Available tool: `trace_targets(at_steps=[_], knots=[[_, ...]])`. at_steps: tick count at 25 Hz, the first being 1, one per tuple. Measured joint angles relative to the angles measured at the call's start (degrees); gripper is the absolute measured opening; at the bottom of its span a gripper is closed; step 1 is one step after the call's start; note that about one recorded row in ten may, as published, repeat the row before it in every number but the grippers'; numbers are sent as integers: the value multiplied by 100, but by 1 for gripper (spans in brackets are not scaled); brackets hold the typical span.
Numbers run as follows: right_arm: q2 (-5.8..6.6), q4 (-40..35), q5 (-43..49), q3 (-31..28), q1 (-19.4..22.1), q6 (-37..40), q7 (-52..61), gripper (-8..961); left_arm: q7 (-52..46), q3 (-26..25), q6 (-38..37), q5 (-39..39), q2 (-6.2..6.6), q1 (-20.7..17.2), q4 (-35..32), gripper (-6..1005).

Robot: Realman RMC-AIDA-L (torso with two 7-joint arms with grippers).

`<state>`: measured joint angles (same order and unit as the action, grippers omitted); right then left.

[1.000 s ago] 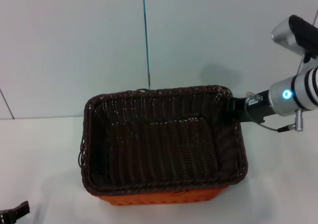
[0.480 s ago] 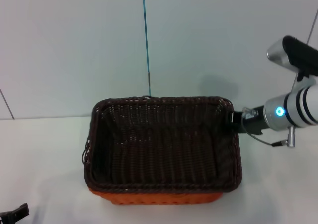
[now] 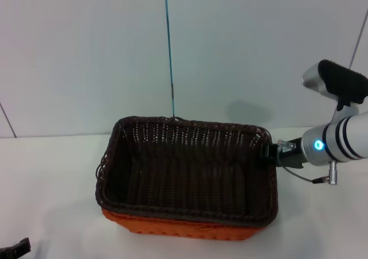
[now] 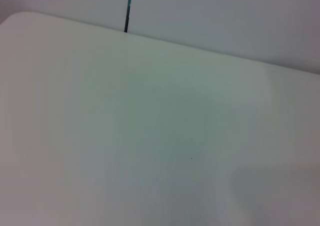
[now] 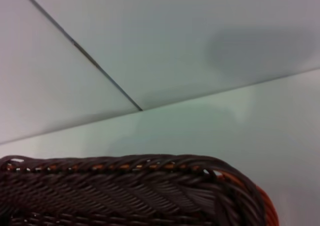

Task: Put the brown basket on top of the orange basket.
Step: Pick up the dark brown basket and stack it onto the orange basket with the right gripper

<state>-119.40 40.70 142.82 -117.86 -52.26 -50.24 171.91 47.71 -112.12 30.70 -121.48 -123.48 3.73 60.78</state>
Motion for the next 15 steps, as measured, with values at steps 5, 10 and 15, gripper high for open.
trace_targets(at_steps=[5, 10, 15], knots=[[24, -41, 61, 161, -17, 65, 3, 119, -10, -5, 0, -15, -4, 0, -15, 876], [53, 57, 157, 194, 38, 70, 2, 125, -18, -12, 0, -16, -9, -2, -18, 876], [60, 445, 418, 249, 110, -47, 0, 162, -27, -18, -1, -17, -13, 17, -24, 876]])
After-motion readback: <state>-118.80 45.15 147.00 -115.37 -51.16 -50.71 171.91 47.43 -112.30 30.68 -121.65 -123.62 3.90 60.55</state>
